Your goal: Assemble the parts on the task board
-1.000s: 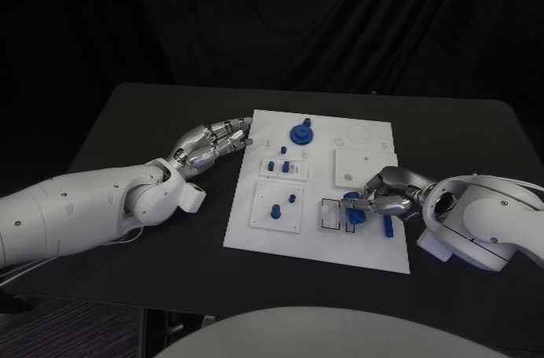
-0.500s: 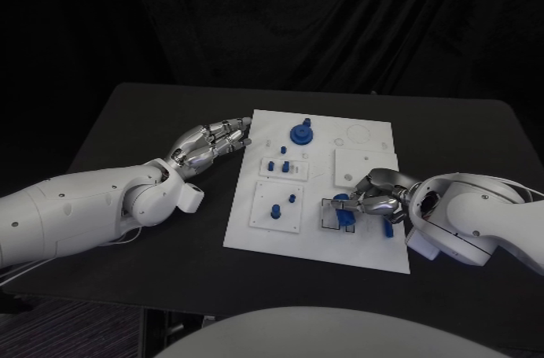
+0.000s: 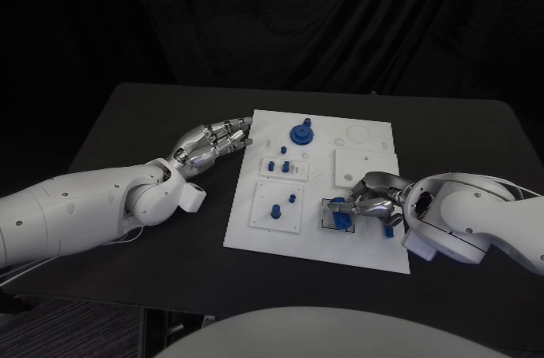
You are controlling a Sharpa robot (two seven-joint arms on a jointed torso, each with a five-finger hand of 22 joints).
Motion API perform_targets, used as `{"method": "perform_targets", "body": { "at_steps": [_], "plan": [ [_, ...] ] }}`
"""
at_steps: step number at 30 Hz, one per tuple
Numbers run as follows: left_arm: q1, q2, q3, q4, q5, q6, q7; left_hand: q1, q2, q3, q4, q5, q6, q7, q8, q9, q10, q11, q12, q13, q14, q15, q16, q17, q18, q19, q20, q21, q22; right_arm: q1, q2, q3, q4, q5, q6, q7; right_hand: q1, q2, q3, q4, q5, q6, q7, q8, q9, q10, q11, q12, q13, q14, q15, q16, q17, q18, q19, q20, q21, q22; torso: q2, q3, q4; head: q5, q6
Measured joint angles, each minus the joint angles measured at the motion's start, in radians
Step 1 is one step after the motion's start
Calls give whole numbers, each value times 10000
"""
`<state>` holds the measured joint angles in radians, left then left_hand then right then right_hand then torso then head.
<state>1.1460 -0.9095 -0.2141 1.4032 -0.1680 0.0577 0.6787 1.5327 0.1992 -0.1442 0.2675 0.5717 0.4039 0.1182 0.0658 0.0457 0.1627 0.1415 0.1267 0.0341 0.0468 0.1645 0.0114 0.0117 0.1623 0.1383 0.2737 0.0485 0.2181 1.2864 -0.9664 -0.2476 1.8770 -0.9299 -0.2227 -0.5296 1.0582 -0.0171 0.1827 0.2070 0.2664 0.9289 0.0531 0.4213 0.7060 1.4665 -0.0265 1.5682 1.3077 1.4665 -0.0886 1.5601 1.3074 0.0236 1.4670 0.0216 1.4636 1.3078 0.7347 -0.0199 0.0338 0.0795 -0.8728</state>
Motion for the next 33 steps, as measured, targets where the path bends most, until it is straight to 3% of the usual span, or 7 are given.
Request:
{"method": "perform_targets", "body": {
  "at_steps": [9,13,24,30,33],
  "plan": [
    [-7,47,0,-20,0,23,0,0,0,0,0,0,0,0,0,0,0,0,0,-1,0,0,0,-1,0,0,0,0,-1,0,50,2,-50,18,270,-50,-699,-93,-405,459,12,-132,50,-50,36,0,72,0,0,-5,60,0,0,1,-1,72,-52,-1,3,-1,-15,35,0],
    [-14,51,0,-33,0,36,0,0,0,0,0,0,0,0,0,0,0,0,0,-2,0,0,0,-1,0,0,0,0,-1,-1,51,2,-71,21,328,-49,-1148,-111,-820,802,-664,-237,86,-50,36,0,72,0,-1,-5,60,-38,0,1,-1,72,-137,-1,3,5,-15,35,0],
    [-28,60,0,-38,0,71,0,0,0,0,0,0,0,0,0,0,0,-1,0,-3,38,38,0,-2,0,-1,-1,0,-2,-1,48,2,-84,29,348,-4,-1546,80,-1702,834,-1632,-399,105,-50,-66,-1,141,0,-1,-6,130,-38,0,1,-1,144,-243,-2,-3,10,-20,48,0],
    [-38,51,0,-38,0,83,0,0,0,0,0,0,0,0,0,0,0,0,0,-3,38,38,0,-2,0,-1,-1,0,-2,-1,-45,2,-65,24,294,115,-1576,110,-1784,838,-1669,-451,123,-50,-68,-1,141,0,-2,-6,130,-38,0,0,-2,144,-243,-3,-7,10,-21,76,0],
    [-41,49,0,-36,0,88,0,0,0,0,0,0,0,0,0,0,0,0,0,-3,38,37,0,-2,0,-1,-1,0,-2,-1,-127,0,-2,-47,218,254,-1498,173,-1871,753,-1558,-447,119,128,-59,-1,141,0,-2,-6,130,-38,0,0,-1,144,-243,-3,-6,11,-21,84,0]
  ]
}}
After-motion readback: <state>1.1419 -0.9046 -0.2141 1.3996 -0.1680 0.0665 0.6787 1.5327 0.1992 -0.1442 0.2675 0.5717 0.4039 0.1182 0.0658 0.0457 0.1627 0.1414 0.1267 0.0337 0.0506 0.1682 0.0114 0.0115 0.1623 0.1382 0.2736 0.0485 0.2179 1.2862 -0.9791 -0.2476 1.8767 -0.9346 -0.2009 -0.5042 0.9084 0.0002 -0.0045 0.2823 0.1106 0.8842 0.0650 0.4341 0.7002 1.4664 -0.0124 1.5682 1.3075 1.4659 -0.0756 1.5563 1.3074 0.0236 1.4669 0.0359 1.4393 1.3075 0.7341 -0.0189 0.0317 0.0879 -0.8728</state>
